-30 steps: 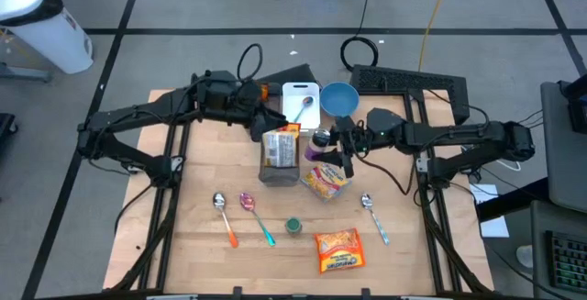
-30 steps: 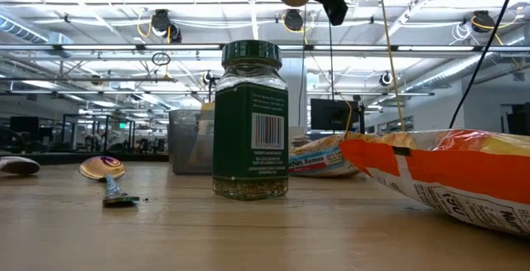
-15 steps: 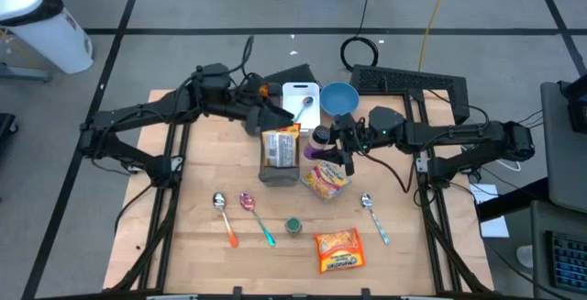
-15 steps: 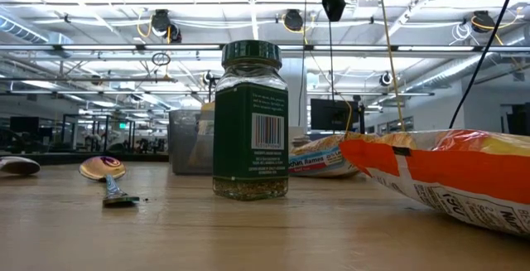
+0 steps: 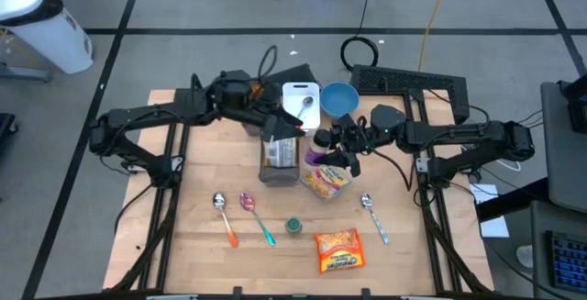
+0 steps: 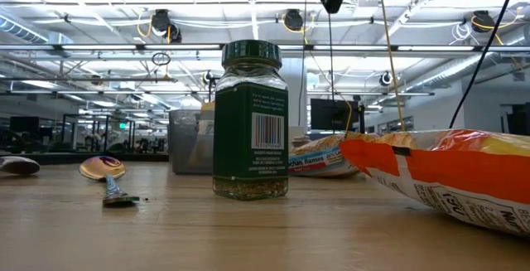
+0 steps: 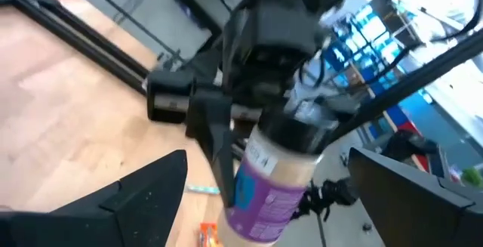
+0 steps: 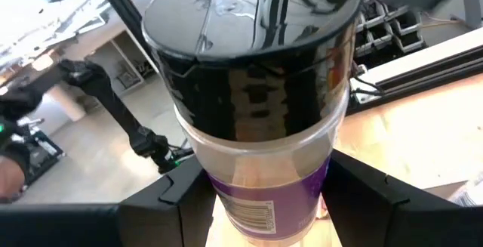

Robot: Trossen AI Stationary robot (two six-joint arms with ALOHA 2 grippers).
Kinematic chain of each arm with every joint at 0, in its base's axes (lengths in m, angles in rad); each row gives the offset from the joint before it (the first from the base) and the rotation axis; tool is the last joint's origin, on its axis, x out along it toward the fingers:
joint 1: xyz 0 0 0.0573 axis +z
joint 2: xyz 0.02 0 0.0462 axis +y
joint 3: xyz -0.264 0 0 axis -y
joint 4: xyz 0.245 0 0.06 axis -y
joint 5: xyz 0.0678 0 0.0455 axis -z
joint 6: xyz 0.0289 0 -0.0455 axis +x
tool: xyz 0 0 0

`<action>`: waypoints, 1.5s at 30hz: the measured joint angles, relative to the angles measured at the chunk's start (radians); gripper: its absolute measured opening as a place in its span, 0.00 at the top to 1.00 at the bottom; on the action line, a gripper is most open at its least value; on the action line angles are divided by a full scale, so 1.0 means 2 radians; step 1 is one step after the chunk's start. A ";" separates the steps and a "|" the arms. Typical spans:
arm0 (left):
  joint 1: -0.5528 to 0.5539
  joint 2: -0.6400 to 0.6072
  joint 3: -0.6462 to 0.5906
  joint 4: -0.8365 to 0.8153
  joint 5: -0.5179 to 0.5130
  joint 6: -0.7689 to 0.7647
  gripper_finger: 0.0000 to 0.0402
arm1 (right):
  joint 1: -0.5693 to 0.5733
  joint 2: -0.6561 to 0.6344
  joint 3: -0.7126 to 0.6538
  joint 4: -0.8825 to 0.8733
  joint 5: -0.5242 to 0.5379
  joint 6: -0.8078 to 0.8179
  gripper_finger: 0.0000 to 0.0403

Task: Pick & Place Food Item
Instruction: Put the violet spice bottle into the top black bin

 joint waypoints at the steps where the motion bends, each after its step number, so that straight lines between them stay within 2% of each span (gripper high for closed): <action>1: -0.002 0.005 0.000 0.003 0.003 0.002 0.09 | 0.000 0.000 0.001 0.000 0.000 0.000 0.50; 11: -0.019 0.017 0.000 0.055 -0.011 0.032 0.19 | -0.008 0.005 0.002 0.000 -0.015 0.022 0.50; 17: -0.029 0.018 0.000 0.053 -0.051 0.075 0.24 | -0.018 0.026 0.003 0.045 -0.053 0.061 0.50; 20: -0.034 0.018 0.000 0.053 -0.074 0.097 0.27 | -0.019 0.041 0.002 0.060 -0.053 0.066 0.50; 26: -0.038 0.018 0.000 0.049 -0.078 0.104 0.31 | -0.025 0.047 0.002 0.067 -0.052 0.066 0.50; 45: -0.043 0.018 0.000 0.045 -0.115 0.126 0.31 | -0.039 0.047 0.002 0.078 -0.051 0.078 0.50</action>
